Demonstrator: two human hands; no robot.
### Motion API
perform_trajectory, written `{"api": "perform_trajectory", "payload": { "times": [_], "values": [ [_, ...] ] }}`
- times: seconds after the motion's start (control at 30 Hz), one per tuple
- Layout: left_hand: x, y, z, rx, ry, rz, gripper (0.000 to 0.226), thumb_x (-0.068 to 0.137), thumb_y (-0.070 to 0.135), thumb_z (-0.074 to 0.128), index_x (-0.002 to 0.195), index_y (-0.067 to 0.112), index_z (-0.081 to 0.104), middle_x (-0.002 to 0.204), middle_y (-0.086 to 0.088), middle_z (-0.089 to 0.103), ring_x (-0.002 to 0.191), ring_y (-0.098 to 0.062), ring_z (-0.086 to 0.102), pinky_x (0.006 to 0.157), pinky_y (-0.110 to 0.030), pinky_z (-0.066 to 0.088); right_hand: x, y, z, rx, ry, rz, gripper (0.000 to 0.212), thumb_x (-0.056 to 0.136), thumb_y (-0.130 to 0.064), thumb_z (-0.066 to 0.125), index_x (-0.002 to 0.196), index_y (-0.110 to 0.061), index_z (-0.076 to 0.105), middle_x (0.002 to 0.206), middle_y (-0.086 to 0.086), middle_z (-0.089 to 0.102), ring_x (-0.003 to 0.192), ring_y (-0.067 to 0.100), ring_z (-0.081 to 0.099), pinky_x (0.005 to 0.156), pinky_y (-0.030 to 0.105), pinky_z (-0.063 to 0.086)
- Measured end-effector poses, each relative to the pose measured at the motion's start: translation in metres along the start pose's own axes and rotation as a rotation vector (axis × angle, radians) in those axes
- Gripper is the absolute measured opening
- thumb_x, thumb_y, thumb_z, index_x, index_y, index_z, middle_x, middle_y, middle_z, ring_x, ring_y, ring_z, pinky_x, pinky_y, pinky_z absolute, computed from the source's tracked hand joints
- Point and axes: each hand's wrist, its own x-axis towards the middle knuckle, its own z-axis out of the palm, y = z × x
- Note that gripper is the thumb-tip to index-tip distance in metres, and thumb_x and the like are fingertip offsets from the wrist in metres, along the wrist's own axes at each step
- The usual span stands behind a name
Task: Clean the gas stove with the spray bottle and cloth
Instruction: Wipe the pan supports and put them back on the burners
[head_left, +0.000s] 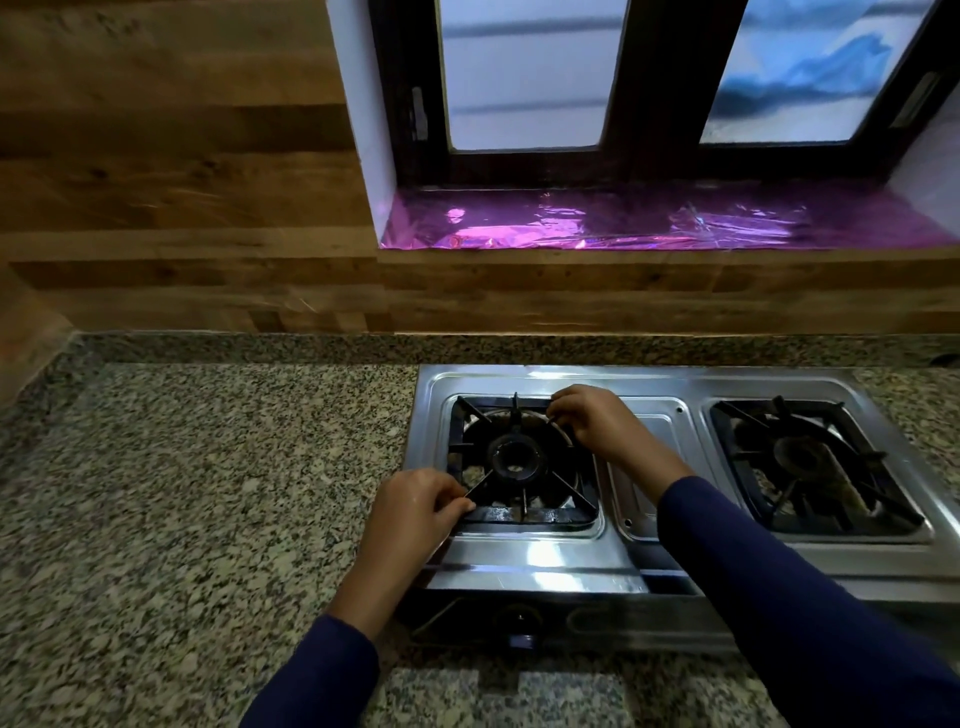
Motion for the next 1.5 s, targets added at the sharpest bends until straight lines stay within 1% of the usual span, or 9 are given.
{"api": "perform_trajectory", "payload": {
  "times": [0.17, 0.3, 0.47, 0.67, 0.9, 1.2, 1.33, 1.43, 1.5],
  "values": [
    [0.001, -0.001, -0.004, 0.004, -0.068, 0.026, 0.014, 0.08, 0.029, 0.079, 0.089, 0.019, 0.08, 0.078, 0.005, 0.075, 0.069, -0.006, 0.066, 0.07, -0.028, 0.058, -0.015, -0.015, 0.006, 0.02, 0.041, 0.13, 0.038, 0.083, 0.003, 0.062, 0.117, -0.013, 0.071, 0.121, 0.006, 0.067, 0.11, 0.027, 0.061, 0.092, 0.032, 0.047],
    [0.001, -0.002, -0.007, 0.035, -0.092, 0.07, 0.016, 0.081, 0.028, 0.078, 0.091, 0.016, 0.08, 0.08, 0.002, 0.074, 0.071, -0.011, 0.067, 0.071, -0.033, 0.058, -0.026, -0.024, 0.004, 0.075, 0.011, 0.195, 0.051, 0.086, 0.007, 0.053, 0.133, -0.014, 0.06, 0.144, 0.01, 0.052, 0.136, 0.028, 0.045, 0.11, 0.039, 0.038],
    [0.003, -0.006, -0.011, 0.018, -0.102, 0.102, 0.013, 0.081, 0.027, 0.078, 0.088, 0.015, 0.079, 0.076, 0.002, 0.073, 0.069, -0.011, 0.066, 0.069, -0.036, 0.058, -0.048, -0.047, -0.003, 0.163, 0.113, 0.245, 0.048, 0.093, 0.001, 0.052, 0.139, -0.013, 0.051, 0.143, 0.008, 0.052, 0.132, 0.025, 0.047, 0.106, 0.029, 0.035],
    [0.005, -0.016, -0.01, 0.001, -0.144, 0.074, 0.015, 0.081, 0.031, 0.078, 0.088, 0.018, 0.08, 0.075, 0.005, 0.073, 0.064, -0.001, 0.062, 0.059, -0.008, 0.042, -0.079, -0.074, 0.008, 0.223, 0.158, 0.274, 0.049, 0.094, -0.006, 0.056, 0.141, -0.017, 0.05, 0.144, 0.005, 0.051, 0.132, 0.022, 0.047, 0.109, 0.032, 0.037],
    [0.0, -0.013, -0.003, 0.018, -0.056, 0.099, 0.01, 0.079, 0.026, 0.079, 0.082, 0.016, 0.08, 0.071, 0.002, 0.073, 0.065, -0.011, 0.066, 0.067, -0.032, 0.057, -0.111, -0.087, 0.03, 0.126, 0.155, 0.345, 0.05, 0.095, -0.008, 0.055, 0.143, -0.016, 0.048, 0.15, 0.005, 0.046, 0.14, 0.022, 0.04, 0.113, 0.031, 0.031],
    [-0.003, -0.015, 0.001, 0.147, -0.069, 0.116, 0.015, 0.085, 0.029, 0.071, 0.083, 0.016, 0.077, 0.074, 0.0, 0.073, 0.073, -0.02, 0.068, 0.07, -0.036, 0.057, -0.125, -0.099, 0.038, 0.049, 0.155, 0.386, 0.049, 0.097, -0.009, 0.051, 0.145, -0.015, 0.047, 0.152, 0.005, 0.045, 0.144, 0.02, 0.036, 0.121, 0.032, 0.017],
    [-0.014, 0.0, 0.001, 0.217, -0.006, 0.212, 0.021, 0.086, 0.039, 0.067, 0.096, 0.022, 0.073, 0.086, 0.003, 0.069, 0.084, -0.02, 0.064, 0.076, -0.038, 0.052, -0.151, -0.118, 0.028, 0.183, 0.374, 0.407, 0.04, 0.097, -0.012, 0.055, 0.137, -0.015, 0.056, 0.14, 0.003, 0.057, 0.132, 0.016, 0.049, 0.112, 0.031, 0.037],
    [-0.023, 0.019, 0.011, 0.067, -0.033, 0.353, 0.035, 0.087, 0.039, 0.066, 0.119, 0.024, 0.065, 0.102, 0.003, 0.064, 0.097, -0.02, 0.059, 0.077, -0.039, 0.051, -0.19, -0.131, 0.03, 0.268, 0.635, 0.465, 0.031, 0.098, -0.012, 0.056, 0.128, -0.016, 0.064, 0.123, -0.006, 0.065, 0.115, 0.004, 0.057, 0.097, 0.019, 0.046],
    [-0.034, 0.042, 0.026, -0.046, -0.084, 0.471, 0.034, 0.086, 0.036, 0.065, 0.117, 0.023, 0.065, 0.102, 0.003, 0.063, 0.097, -0.021, 0.059, 0.077, -0.039, 0.051, -0.231, -0.131, 0.036, 0.281, 0.776, 0.566, 0.026, 0.097, -0.011, 0.057, 0.121, -0.016, 0.067, 0.114, -0.008, 0.065, 0.107, -0.001, 0.059, 0.089, 0.015, 0.048]
  ]
}}
